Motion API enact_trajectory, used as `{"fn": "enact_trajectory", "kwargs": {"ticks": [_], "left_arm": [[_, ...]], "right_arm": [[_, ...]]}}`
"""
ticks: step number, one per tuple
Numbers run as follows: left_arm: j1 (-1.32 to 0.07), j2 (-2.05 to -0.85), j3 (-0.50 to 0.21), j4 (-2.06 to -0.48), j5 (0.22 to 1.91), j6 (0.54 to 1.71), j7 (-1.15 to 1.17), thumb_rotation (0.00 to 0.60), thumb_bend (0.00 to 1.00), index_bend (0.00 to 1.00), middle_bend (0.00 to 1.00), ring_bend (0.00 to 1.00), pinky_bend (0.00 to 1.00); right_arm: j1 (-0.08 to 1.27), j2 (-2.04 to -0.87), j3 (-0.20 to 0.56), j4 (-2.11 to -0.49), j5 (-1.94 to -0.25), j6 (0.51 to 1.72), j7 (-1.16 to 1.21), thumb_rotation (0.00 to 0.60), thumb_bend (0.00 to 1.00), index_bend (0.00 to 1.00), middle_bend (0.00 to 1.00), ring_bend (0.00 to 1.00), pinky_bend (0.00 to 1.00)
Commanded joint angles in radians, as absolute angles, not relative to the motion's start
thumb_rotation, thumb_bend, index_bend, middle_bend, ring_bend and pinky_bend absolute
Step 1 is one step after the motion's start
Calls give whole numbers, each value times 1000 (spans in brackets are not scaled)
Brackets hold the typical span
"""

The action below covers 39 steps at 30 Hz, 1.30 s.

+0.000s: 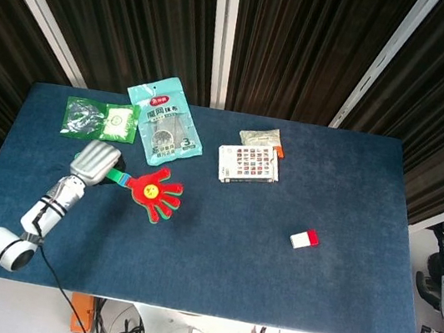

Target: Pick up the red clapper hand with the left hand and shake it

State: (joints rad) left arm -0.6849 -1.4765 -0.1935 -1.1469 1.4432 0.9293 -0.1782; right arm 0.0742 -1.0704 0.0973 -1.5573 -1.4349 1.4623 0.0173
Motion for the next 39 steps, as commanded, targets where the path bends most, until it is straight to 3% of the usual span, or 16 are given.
{"fn": "enact_trajectory", "kwargs": {"ticks": [1, 6, 11, 14, 19, 24, 32, 37, 39], "left_arm": [[-610, -1429, -432, -1349, 1208, 891, -1256, 600, 597, 1000, 1000, 1000, 1000], [-571, -1391, -508, -1389, 1169, 843, -1533, 600, 599, 1000, 1000, 1000, 1000], [-567, -1384, -468, -1377, 1273, 837, -1570, 600, 598, 1000, 1000, 1000, 1000], [-589, -1408, -403, -1311, 1373, 887, -1398, 600, 599, 1000, 1000, 1000, 1000], [-646, -1491, -237, -1087, 1623, 1028, -738, 600, 597, 1000, 1000, 1000, 1000], [-693, -1521, -129, -1010, 1747, 1016, -293, 600, 595, 1000, 1000, 1000, 1000], [-726, -1503, -94, -1040, 1739, 969, -26, 600, 594, 1000, 1000, 1000, 1000], [-723, -1488, -101, -1082, 1678, 964, -35, 600, 593, 1000, 1000, 1000, 1000], [-705, -1491, -131, -1135, 1600, 970, -171, 600, 594, 1000, 1000, 1000, 1000]], "right_arm": [[75, -1071, 99, -1555, -1433, 1461, 18, 600, 327, 0, 0, 0, 0], [78, -1075, 97, -1551, -1430, 1451, 19, 600, 327, 0, 0, 0, 0], [81, -1082, 99, -1547, -1426, 1449, 4, 600, 327, 0, 0, 0, 0], [82, -1082, 100, -1549, -1427, 1450, 4, 600, 327, 0, 0, 0, 0], [81, -1080, 100, -1551, -1425, 1450, 6, 600, 327, 0, 0, 0, 0], [81, -1081, 99, -1546, -1423, 1445, 13, 600, 327, 0, 0, 0, 0], [79, -1078, 101, -1540, -1422, 1448, 24, 600, 327, 0, 0, 0, 0], [80, -1080, 99, -1537, -1423, 1445, 28, 600, 327, 0, 0, 0, 0], [80, -1080, 99, -1536, -1424, 1445, 29, 600, 327, 0, 0, 0, 0]]}}
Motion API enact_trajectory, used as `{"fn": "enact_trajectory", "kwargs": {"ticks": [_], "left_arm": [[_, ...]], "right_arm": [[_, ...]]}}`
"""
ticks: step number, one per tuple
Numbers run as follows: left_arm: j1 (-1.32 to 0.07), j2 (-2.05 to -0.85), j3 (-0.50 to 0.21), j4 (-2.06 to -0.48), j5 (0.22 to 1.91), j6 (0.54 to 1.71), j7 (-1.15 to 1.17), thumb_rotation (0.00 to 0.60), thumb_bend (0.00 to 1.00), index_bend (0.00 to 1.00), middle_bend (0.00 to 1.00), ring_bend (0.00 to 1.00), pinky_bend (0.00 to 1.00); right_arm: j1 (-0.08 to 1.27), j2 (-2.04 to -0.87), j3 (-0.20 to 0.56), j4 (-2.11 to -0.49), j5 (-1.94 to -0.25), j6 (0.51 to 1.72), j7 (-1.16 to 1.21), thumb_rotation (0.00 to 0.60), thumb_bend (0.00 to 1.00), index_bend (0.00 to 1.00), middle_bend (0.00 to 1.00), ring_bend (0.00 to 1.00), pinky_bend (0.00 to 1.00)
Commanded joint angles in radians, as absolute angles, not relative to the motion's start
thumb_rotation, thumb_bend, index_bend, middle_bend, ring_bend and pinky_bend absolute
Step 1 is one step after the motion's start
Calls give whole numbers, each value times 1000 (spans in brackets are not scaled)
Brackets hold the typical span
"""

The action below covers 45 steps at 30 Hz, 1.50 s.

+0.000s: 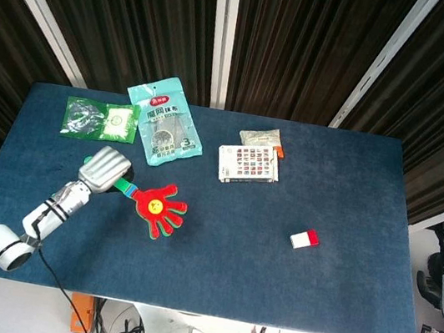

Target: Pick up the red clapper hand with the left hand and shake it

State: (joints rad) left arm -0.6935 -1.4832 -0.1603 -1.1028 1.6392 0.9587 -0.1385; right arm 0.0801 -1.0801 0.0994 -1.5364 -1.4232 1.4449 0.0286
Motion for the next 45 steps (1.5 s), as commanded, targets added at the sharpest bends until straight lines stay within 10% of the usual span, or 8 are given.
{"fn": "enact_trajectory", "kwargs": {"ticks": [1, 9, 16, 32, 45], "left_arm": [[-691, -1494, -157, -1174, 1549, 977, -277, 600, 594, 1000, 1000, 1000, 1000], [-585, -1437, -488, -1444, 1107, 974, -1165, 600, 594, 1000, 1000, 1000, 1000], [-550, -1439, -592, -1451, 897, 983, -1160, 600, 596, 1000, 1000, 1000, 1000], [-687, -1512, -87, -1111, 1648, 1038, -246, 600, 597, 1000, 1000, 1000, 1000], [-710, -1506, -76, -1210, 1506, 863, 112, 600, 599, 1000, 1000, 1000, 1000]], "right_arm": [[80, -1080, 99, -1536, -1424, 1446, 30, 600, 327, 0, 0, 0, 0], [79, -1076, 101, -1541, -1420, 1445, 29, 600, 327, 0, 0, 0, 0], [83, -1082, 99, -1536, -1419, 1436, 27, 600, 327, 0, 0, 0, 0], [85, -1081, 92, -1532, -1418, 1421, 33, 600, 327, 0, 0, 0, 0], [83, -1072, 88, -1513, -1421, 1415, 66, 600, 364, 0, 0, 0, 0]]}}
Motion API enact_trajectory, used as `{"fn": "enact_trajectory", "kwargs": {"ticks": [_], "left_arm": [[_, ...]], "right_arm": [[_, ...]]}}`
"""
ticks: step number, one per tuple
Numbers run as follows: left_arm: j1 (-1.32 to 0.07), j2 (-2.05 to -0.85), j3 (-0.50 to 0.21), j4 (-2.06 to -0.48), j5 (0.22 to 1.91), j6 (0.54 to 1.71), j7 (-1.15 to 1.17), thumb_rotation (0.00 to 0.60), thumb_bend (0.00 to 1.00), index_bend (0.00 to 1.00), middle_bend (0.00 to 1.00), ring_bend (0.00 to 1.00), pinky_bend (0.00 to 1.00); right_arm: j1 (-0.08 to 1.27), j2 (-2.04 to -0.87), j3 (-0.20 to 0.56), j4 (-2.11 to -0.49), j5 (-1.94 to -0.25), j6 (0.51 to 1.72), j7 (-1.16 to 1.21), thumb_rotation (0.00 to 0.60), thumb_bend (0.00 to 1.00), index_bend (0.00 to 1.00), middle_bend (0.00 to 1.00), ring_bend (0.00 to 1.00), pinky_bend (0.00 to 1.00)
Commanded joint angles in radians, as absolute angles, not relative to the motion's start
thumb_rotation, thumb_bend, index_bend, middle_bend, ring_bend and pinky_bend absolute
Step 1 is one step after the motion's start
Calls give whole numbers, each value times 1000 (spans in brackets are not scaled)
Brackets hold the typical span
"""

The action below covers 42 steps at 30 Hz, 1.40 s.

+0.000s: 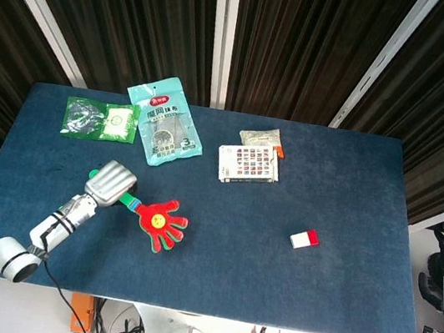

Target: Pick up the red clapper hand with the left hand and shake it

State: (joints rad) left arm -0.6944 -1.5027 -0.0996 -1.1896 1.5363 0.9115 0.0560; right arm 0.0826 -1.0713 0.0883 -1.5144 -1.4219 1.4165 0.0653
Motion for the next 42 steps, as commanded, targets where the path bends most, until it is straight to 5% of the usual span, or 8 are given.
{"fn": "enact_trajectory", "kwargs": {"ticks": [1, 23, 25, 27, 29, 30, 35, 42], "left_arm": [[-705, -1508, -85, -1222, 1485, 864, 92, 600, 599, 1000, 1000, 1000, 1000], [-716, -1759, -268, -1104, 1083, 898, 151, 585, 547, 985, 999, 997, 1000], [-718, -1732, -278, -1153, 1058, 872, 147, 381, 475, 778, 881, 874, 932], [-732, -1666, -269, -1221, 1004, 782, 183, 207, 386, 328, 479, 475, 589], [-742, -1627, -270, -1265, 981, 774, 222, 315, 283, 8, 56, 57, 143], [-739, -1613, -277, -1296, 966, 786, 224, 395, 253, 0, 6, 10, 66], [-748, -1508, -253, -1425, 899, 755, 286, 600, 151, 0, 0, 0, 0], [-711, -1398, -203, -1532, 990, 820, 284, 600, 144, 0, 0, 0, 0]], "right_arm": [[84, -1072, 88, -1513, -1421, 1413, 66, 600, 364, 0, 0, 0, 0], [85, -1074, 88, -1486, -1405, 1394, 98, 600, 362, 0, 0, 0, 0], [85, -1075, 91, -1482, -1405, 1396, 104, 600, 362, 0, 0, 0, 0], [85, -1075, 91, -1478, -1407, 1398, 109, 600, 362, 0, 0, 0, 0], [85, -1075, 91, -1477, -1411, 1401, 112, 600, 361, 0, 0, 0, 0], [83, -1076, 91, -1476, -1412, 1405, 114, 600, 361, 0, 0, 0, 0], [80, -1078, 92, -1476, -1413, 1413, 112, 600, 360, 0, 0, 0, 0], [75, -1079, 92, -1484, -1417, 1425, 102, 600, 360, 0, 0, 0, 0]]}}
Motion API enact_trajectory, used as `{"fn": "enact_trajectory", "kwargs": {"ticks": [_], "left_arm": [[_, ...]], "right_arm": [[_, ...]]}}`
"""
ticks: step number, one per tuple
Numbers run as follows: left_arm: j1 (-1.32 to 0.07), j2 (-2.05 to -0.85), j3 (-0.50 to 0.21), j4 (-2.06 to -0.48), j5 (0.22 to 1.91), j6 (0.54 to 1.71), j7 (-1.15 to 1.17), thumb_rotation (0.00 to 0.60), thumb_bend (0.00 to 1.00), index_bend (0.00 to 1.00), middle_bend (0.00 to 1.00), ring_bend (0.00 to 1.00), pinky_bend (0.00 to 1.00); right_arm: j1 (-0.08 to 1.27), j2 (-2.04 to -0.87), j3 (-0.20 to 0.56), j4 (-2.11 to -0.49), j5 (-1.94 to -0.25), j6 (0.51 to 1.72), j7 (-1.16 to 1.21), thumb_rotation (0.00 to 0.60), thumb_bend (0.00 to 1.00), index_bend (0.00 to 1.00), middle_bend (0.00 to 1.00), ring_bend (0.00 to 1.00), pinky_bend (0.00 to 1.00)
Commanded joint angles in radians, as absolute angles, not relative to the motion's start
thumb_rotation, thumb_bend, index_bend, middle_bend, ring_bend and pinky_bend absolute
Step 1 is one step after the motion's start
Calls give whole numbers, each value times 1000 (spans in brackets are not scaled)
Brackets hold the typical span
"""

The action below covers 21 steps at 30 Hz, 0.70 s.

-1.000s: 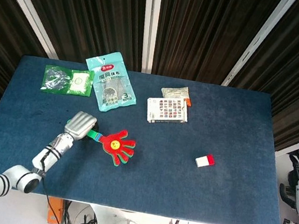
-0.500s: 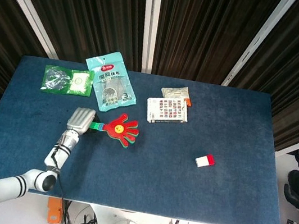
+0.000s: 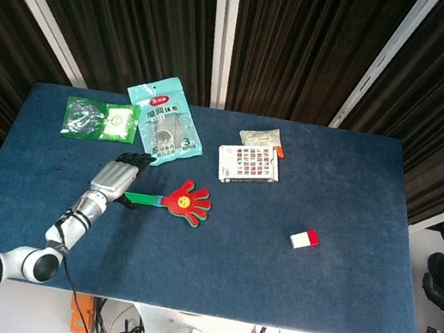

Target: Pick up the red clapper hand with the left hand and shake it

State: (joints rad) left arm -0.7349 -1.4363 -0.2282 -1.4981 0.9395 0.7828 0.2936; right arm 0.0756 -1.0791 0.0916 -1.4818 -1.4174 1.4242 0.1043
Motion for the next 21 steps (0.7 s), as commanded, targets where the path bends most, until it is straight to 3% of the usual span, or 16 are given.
{"fn": "enact_trajectory", "kwargs": {"ticks": [1, 7, 12, 16, 21], "left_arm": [[-698, -1387, -196, -1537, 1014, 842, 275, 600, 144, 0, 0, 0, 0], [-559, -1329, -106, -1484, 1275, 1085, 163, 600, 175, 0, 0, 0, 0], [-397, -1350, 31, -1212, 1554, 1385, -76, 600, 239, 90, 25, 0, 0], [-299, -1362, 66, -1102, 1541, 1452, -161, 600, 239, 104, 42, 0, 0], [-229, -1346, 84, -1094, 1523, 1474, -193, 600, 250, 87, 42, 0, 0]], "right_arm": [[75, -1078, 92, -1486, -1417, 1425, 101, 600, 360, 0, 0, 0, 0], [69, -1075, 96, -1508, -1421, 1445, 86, 600, 357, 0, 0, 0, 0], [61, -1107, 90, -1492, -1442, 1473, 93, 600, 337, 0, 0, 0, 0], [50, -1132, 75, -1468, -1453, 1481, 92, 600, 327, 0, 0, 0, 0], [36, -1152, 71, -1453, -1453, 1500, 80, 600, 327, 0, 0, 0, 0]]}}
